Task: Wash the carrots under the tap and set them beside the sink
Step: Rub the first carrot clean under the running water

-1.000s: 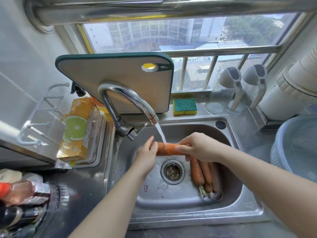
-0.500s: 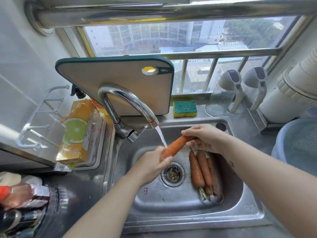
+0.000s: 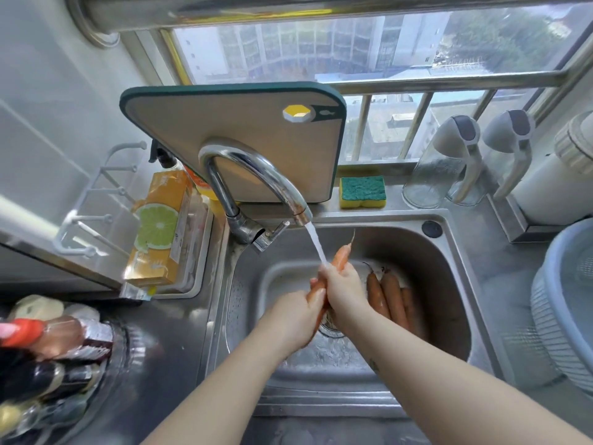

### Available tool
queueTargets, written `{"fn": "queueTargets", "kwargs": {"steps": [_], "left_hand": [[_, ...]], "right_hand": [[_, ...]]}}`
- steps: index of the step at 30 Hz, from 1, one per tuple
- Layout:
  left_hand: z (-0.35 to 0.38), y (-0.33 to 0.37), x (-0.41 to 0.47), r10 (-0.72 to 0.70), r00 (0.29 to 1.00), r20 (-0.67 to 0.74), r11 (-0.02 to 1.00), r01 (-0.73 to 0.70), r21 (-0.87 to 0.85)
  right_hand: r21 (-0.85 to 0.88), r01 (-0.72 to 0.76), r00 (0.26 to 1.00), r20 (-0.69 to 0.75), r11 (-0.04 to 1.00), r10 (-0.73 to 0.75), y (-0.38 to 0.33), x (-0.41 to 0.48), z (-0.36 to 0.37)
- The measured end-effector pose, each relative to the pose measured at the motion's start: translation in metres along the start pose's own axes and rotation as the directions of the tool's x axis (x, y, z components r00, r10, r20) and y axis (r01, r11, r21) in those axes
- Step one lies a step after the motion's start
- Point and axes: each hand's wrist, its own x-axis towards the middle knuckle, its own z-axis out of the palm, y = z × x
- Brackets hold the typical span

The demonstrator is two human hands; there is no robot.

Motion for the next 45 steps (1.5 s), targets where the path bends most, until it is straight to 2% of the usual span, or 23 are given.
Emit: {"fn": "queueTargets", "kwargs": {"steps": [2,5,8,10,13,14,16,19,20,21,22,24,26,27,29,32,35,37,39,41,43,45], "left_hand": [[0.000,0.001,-0.007,0.029,0.998,-0.050,0.997,-0.025,0.077],[-0.005,-0.002,-0.013,0.044,0.997,-0.056,0.998,-0.041,0.050],[-0.011,-0.009,-0.012,-0.026,0.999,-0.022,0.999,0.025,-0.044],[-0.009,-0.011,-0.012,-0.026,1.000,-0.007,0.999,0.026,-0.022],[0.000,-0.012,-0.011,0.007,0.999,-0.050,0.998,-0.004,0.066],[0.002,-0.013,-0.010,0.018,0.997,-0.075,0.996,-0.011,0.087],[0.001,-0.013,-0.011,0.054,0.992,-0.114,0.980,-0.031,0.198],[-0.003,-0.011,-0.017,0.149,0.979,-0.141,0.903,-0.076,0.424],[-0.003,-0.011,-0.018,0.171,0.974,-0.147,0.892,-0.089,0.443],[-0.004,-0.011,-0.020,0.157,0.977,-0.145,0.908,-0.085,0.411],[-0.005,-0.010,-0.020,0.101,0.987,-0.124,0.952,-0.060,0.299],[-0.010,-0.012,-0.017,-0.029,1.000,0.007,0.994,0.029,-0.107],[-0.015,-0.013,-0.015,-0.050,0.979,0.197,0.885,0.135,-0.445],[-0.017,-0.013,-0.016,-0.035,0.969,0.246,0.843,0.161,-0.514],[-0.018,-0.015,-0.017,-0.006,0.972,0.235,0.865,0.123,-0.487],[-0.010,-0.011,-0.020,0.028,0.995,0.097,0.989,-0.014,-0.147],[0.000,-0.005,-0.022,0.076,0.996,-0.042,0.980,-0.067,0.188],[0.003,-0.006,-0.021,0.118,0.989,-0.094,0.963,-0.091,0.255],[0.003,-0.007,-0.022,0.108,0.990,-0.089,0.975,-0.088,0.205],[-0.001,-0.009,-0.021,0.022,1.000,0.004,0.997,-0.021,-0.071],[-0.008,-0.010,-0.022,-0.037,0.983,0.181,0.931,0.100,-0.350],[-0.013,-0.013,-0.020,-0.041,0.972,0.232,0.898,0.137,-0.417]], "right_hand": [[0.066,-0.085,0.993,-0.079,0.994,0.090,-0.003,0.003,0.009],[0.139,-0.164,0.984,-0.042,0.977,0.171,-0.007,0.003,0.016],[0.141,-0.098,0.990,0.119,0.985,0.081,-0.002,-0.006,0.013],[0.091,-0.049,0.986,0.163,0.995,0.034,0.006,-0.010,0.008],[-0.028,-0.016,1.000,-0.009,0.999,0.015,0.011,-0.001,0.016],[-0.018,-0.025,0.998,-0.049,1.000,0.024,0.009,0.002,0.020],[0.051,-0.096,0.992,-0.079,0.994,0.100,0.003,0.009,0.024],[0.148,-0.226,0.968,-0.081,0.963,0.239,-0.008,0.011,0.015],[0.212,-0.257,0.959,-0.066,0.943,0.277,-0.010,0.012,0.010],[0.276,-0.282,0.951,-0.045,0.919,0.305,-0.010,0.011,0.008],[0.323,-0.299,0.946,-0.019,0.898,0.322,-0.010,0.010,0.006],[0.364,-0.309,0.949,0.059,0.879,0.309,-0.008,0.006,0.004],[0.349,-0.299,0.952,0.166,0.888,0.256,-0.005,0.001,0.002],[0.314,-0.263,0.955,0.217,0.912,0.201,-0.004,-0.001,0.000],[0.178,-0.130,0.964,0.252,0.975,0.083,0.000,-0.001,-0.007],[0.006,0.012,0.983,0.184,1.000,-0.013,0.000,0.000,-0.007],[-0.034,0.032,0.998,0.051,0.999,-0.030,-0.006,0.003,0.002],[0.036,-0.019,1.000,0.002,0.999,0.019,-0.010,0.006,0.006],[0.104,-0.084,0.996,-0.010,0.991,0.086,-0.016,0.007,0.006],[0.145,-0.129,0.992,0.028,0.981,0.127,-0.019,0.005,0.005],[0.191,-0.140,0.984,0.137,0.972,0.114,-0.019,-0.001,0.004],[0.057,-0.047,0.963,0.269,0.997,0.030,-0.015,-0.007,0.001]]}}
